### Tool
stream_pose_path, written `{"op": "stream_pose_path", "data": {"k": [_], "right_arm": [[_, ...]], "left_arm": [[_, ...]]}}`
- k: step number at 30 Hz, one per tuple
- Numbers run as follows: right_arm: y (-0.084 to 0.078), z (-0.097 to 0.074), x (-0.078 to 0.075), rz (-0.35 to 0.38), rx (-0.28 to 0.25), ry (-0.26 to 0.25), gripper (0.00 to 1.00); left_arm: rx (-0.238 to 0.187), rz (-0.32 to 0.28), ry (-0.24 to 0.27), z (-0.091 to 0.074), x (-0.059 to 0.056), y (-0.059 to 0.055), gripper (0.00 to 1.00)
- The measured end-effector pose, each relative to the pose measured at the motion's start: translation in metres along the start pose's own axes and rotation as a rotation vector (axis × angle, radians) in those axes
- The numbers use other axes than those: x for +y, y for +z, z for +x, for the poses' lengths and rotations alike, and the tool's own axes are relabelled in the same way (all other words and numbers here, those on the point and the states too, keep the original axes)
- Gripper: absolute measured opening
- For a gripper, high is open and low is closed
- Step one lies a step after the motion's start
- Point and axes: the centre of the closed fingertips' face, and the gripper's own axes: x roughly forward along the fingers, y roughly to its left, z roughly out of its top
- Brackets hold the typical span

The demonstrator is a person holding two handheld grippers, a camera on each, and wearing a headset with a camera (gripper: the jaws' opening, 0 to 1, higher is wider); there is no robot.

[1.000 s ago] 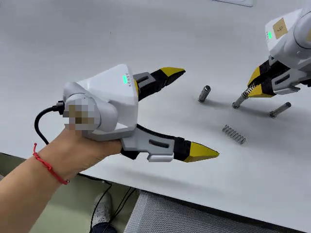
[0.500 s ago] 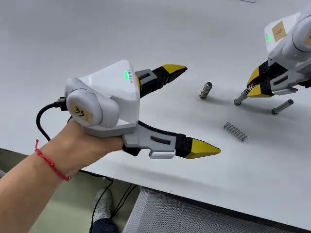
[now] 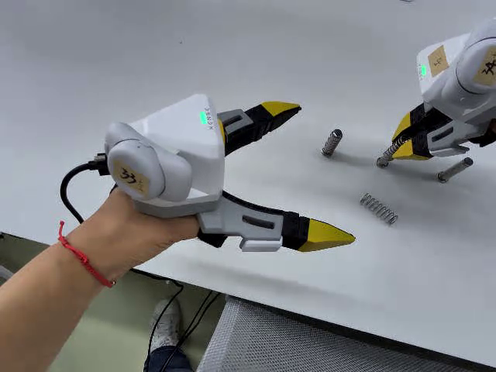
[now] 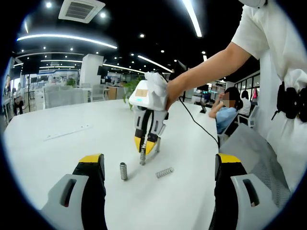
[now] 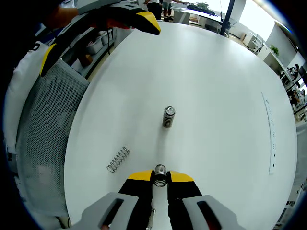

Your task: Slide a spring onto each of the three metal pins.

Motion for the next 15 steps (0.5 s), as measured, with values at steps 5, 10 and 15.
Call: {"op": "stream_pose_path", "data": {"k": [5, 10, 15], "right_arm": [[-0.0004, 0.0041, 0.002, 0.001, 0.005, 0.001, 0.07], [-0.0013, 0.0082, 0.0025, 0.003, 0.006, 0.002, 0.08], [-0.0012, 0.0101, 0.0038, 0.007, 0.006, 0.003, 0.08]], "left_arm": [[0.001, 0.0, 0.0, 0.0004, -0.0001, -0.0005, 0.95], [0.003, 0.0, 0.0, 0.0004, -0.0004, -0.0008, 0.94], [0.005, 0.0, 0.002, -0.0002, 0.0003, -0.0009, 0.94]]}}
